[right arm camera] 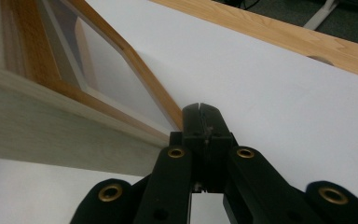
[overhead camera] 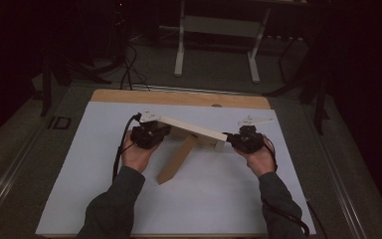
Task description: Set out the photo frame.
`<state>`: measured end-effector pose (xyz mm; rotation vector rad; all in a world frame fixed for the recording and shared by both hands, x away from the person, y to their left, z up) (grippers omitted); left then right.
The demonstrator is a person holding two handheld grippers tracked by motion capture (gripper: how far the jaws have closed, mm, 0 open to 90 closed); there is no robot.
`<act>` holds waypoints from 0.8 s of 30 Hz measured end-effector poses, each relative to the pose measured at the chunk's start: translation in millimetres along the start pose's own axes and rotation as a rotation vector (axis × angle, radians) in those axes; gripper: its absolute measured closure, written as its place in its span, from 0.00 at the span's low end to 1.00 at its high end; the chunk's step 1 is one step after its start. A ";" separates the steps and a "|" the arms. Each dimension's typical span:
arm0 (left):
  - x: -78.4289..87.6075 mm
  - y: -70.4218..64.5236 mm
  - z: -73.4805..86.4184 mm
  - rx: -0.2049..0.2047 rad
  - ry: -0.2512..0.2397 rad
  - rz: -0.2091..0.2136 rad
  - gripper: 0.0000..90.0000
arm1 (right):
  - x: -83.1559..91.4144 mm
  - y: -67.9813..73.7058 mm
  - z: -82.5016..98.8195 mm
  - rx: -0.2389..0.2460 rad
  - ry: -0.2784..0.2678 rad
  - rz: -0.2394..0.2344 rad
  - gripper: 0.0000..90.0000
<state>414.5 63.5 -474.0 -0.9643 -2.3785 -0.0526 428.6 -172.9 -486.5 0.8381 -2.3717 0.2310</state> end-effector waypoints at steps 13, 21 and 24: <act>-9.9 -8.2 -0.6 -0.017 0.018 0.009 1.00 | 1.2 3.9 1.4 0.013 0.004 -0.010 1.00; -10.8 -15.1 -3.0 -0.031 0.017 0.017 1.00 | 1.7 5.0 1.8 0.017 0.004 -0.010 1.00; -12.1 -16.9 -3.1 -0.040 0.024 0.019 1.00 | 2.0 5.8 1.2 0.019 0.003 -0.012 1.00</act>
Point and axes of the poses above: each handheld gripper's, and its own axes: x roughly backward along the jaws, z roughly out of its underside, y roughly to its left, the point moved 8 cm from there along -x, roughly forward along the jaws, and after that the axes turned 6 degrees about z, right-handed, at the moved point
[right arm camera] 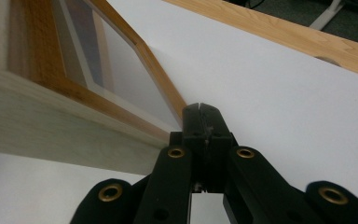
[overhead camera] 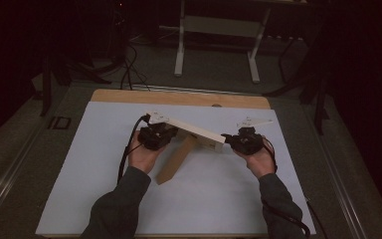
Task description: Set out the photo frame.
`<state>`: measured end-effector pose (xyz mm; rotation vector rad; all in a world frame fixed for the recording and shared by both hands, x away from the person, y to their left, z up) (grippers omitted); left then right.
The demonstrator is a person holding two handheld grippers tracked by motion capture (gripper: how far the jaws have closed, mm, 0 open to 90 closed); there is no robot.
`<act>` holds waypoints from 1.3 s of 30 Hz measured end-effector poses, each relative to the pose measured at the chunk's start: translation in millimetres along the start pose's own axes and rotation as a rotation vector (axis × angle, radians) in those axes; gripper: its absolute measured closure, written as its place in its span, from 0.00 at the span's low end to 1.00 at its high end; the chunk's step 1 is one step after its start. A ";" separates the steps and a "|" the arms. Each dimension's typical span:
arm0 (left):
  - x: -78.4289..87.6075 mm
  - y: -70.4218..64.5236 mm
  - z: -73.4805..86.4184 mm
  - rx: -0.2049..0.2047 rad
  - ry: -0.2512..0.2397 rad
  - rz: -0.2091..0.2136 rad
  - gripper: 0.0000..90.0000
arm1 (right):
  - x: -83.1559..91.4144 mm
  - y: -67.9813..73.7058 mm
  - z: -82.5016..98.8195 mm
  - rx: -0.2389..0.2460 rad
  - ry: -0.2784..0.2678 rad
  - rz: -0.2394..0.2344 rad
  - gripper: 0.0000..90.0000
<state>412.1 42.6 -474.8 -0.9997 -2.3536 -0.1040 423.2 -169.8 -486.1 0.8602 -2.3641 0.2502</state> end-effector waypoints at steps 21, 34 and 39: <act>-6.6 -14.5 -5.7 -0.025 0.009 0.020 1.00 | 1.3 7.2 -1.0 0.025 0.004 -0.014 1.00; -10.3 -23.2 -6.5 -0.050 0.021 0.033 1.00 | 2.5 11.1 -0.1 0.040 0.004 -0.018 1.00; -11.4 -24.6 -6.5 -0.054 0.024 0.029 1.00 | 3.0 13.1 0.3 0.043 0.002 -0.020 1.00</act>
Point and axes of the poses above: each handheld gripper's, and its own axes: x roughly backward along the jaws, z roughly out of its underside, y roughly to its left, the point moved 8 cm from there along -x, roughly forward along the jaws, and after that the axes turned 6 degrees about z, right-handed, at the moved point
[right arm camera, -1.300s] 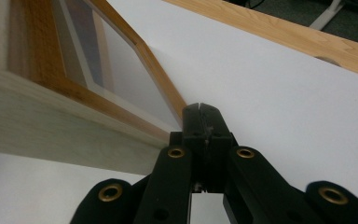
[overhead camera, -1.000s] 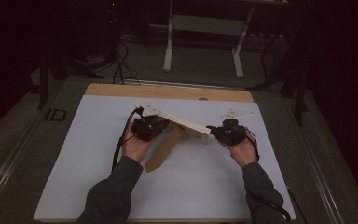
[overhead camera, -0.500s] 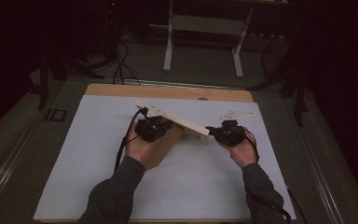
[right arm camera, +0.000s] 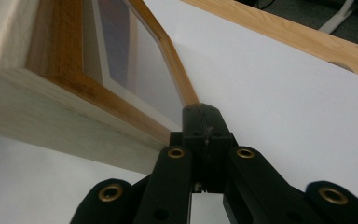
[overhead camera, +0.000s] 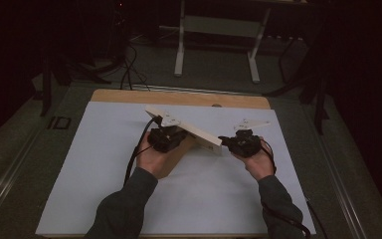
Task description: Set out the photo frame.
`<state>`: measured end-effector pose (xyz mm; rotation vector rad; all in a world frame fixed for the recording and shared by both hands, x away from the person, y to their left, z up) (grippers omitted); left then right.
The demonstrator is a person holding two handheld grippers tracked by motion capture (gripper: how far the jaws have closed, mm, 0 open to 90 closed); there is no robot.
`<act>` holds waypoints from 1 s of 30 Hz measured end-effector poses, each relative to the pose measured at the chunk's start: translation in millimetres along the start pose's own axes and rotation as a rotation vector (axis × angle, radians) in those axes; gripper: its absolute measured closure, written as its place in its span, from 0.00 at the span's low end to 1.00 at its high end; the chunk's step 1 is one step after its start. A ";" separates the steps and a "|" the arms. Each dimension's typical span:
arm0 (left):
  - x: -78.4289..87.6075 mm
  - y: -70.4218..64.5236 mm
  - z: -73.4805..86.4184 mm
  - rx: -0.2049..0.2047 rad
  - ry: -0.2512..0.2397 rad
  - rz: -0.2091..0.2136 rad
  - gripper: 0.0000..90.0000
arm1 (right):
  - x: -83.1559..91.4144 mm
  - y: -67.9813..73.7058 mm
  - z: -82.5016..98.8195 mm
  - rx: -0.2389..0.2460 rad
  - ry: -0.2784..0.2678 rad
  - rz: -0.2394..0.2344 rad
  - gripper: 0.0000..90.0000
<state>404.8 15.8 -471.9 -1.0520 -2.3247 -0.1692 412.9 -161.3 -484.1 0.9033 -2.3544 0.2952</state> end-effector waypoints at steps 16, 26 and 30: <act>-1.6 -6.8 -0.3 -0.017 0.004 0.012 1.00 | 1.8 5.5 1.8 0.010 -0.007 -0.010 1.00; -3.5 -10.5 0.0 -0.014 0.003 0.027 1.00 | 2.1 13.2 0.7 0.022 -0.012 -0.026 1.00; -3.6 -11.0 0.2 -0.017 0.003 0.028 1.00 | 2.4 20.1 -1.5 0.040 -0.012 -0.045 1.00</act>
Point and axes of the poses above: each handheld gripper's, and its own axes: x roughly backward along the jaws, z roughly out of its underside, y roughly to its left, the point moved 8 cm from there along -x, roughly forward along the jaws, and after that the axes turned 6 degrees about z, right-handed, at the moved point
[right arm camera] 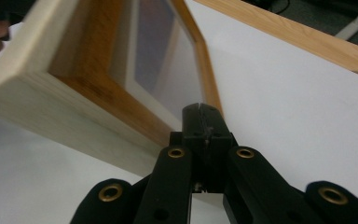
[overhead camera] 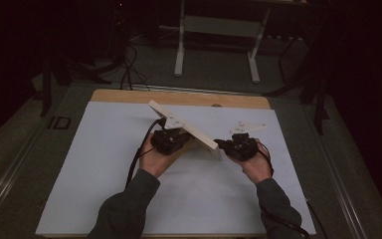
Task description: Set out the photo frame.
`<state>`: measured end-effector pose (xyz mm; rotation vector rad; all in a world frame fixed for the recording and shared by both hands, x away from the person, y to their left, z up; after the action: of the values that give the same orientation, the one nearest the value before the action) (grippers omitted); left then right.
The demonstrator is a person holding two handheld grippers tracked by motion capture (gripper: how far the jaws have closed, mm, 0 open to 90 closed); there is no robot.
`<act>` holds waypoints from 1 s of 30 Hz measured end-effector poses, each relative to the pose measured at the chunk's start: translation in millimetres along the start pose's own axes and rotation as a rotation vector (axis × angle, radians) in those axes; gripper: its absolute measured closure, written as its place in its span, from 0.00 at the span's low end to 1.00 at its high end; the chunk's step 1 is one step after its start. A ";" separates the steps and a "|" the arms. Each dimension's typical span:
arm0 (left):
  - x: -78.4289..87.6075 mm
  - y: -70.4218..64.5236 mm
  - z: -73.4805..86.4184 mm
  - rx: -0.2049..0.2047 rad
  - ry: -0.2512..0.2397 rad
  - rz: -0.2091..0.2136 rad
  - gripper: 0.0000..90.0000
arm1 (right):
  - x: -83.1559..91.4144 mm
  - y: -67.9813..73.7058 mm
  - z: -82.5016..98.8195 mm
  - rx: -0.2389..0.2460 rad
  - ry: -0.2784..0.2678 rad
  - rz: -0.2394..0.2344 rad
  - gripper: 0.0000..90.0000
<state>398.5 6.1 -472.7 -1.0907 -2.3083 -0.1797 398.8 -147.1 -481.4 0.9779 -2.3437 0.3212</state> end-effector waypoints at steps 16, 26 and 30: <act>-1.2 3.1 0.2 -0.001 0.007 0.001 1.00 | -0.7 12.5 -2.8 0.034 0.004 -0.036 1.00; -0.5 -2.4 0.5 -0.011 0.014 0.007 1.00 | 0.1 21.2 -6.2 0.079 0.005 -0.053 1.00; 0.5 -8.7 1.1 -0.013 0.008 0.025 1.00 | 0.6 21.9 -5.8 0.080 0.007 -0.054 1.00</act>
<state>391.3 1.1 -472.3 -1.1227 -2.2884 -0.1890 385.3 -129.6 -476.3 1.0746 -2.3092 0.3992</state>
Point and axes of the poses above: each handheld gripper's, and its own axes: x roughly backward along the jaws, z roughly out of its underside, y roughly to its left, the point moved 8 cm from there along -x, roughly forward along the jaws, and after that the axes turned 6 degrees about z, right-handed, at the moved point
